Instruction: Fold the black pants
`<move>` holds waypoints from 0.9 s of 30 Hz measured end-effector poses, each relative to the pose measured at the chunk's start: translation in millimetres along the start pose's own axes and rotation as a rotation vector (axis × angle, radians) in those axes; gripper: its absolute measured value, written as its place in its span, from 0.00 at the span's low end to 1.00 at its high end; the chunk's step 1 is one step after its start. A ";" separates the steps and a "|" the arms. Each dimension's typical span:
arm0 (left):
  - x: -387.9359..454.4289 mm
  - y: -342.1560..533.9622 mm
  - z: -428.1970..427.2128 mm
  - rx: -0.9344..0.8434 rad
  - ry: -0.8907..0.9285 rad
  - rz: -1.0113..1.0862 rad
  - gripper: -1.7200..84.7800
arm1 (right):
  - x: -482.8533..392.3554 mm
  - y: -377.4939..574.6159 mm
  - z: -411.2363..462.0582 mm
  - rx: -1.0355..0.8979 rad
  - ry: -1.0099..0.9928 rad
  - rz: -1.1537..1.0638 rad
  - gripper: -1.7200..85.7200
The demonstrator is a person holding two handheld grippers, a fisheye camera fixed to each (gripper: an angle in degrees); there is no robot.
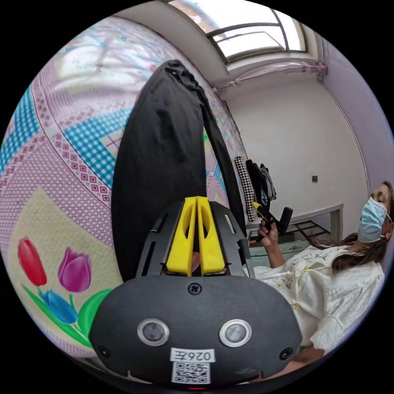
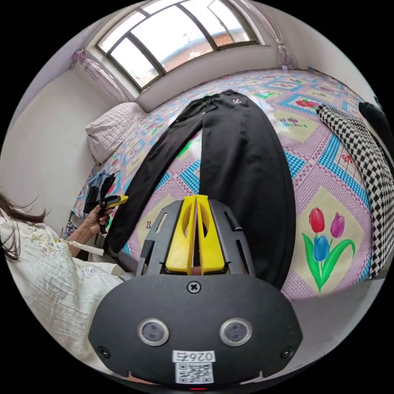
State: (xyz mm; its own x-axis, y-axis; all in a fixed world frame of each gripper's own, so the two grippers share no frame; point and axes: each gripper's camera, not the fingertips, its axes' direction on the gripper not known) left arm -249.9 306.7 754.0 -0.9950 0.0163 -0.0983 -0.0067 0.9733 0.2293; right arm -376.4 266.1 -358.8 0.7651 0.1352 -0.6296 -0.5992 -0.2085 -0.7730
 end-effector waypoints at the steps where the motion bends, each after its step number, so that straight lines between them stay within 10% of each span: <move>1: 11.5 9.8 -11.4 0.045 -0.021 0.028 0.01 | -4.4 4.1 -8.2 0.022 0.000 -0.009 0.01; 13: 170.6 169.5 -137.6 0.676 -0.177 0.292 0.01 | -59.0 110.4 -259.2 0.872 -0.135 -0.263 0.01; 27: 274.8 277.5 -180.4 0.993 0.164 0.778 0.01 | -118.8 146.9 -198.9 0.451 -0.340 -0.353 0.01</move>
State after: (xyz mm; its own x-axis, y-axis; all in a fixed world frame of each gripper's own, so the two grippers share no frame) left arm -543.2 540.0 965.3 -0.7041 0.6985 -0.1279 0.5885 0.4732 -0.6556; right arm -508.5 26.7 -382.0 0.8608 0.4344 -0.2651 -0.4225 0.3198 -0.8481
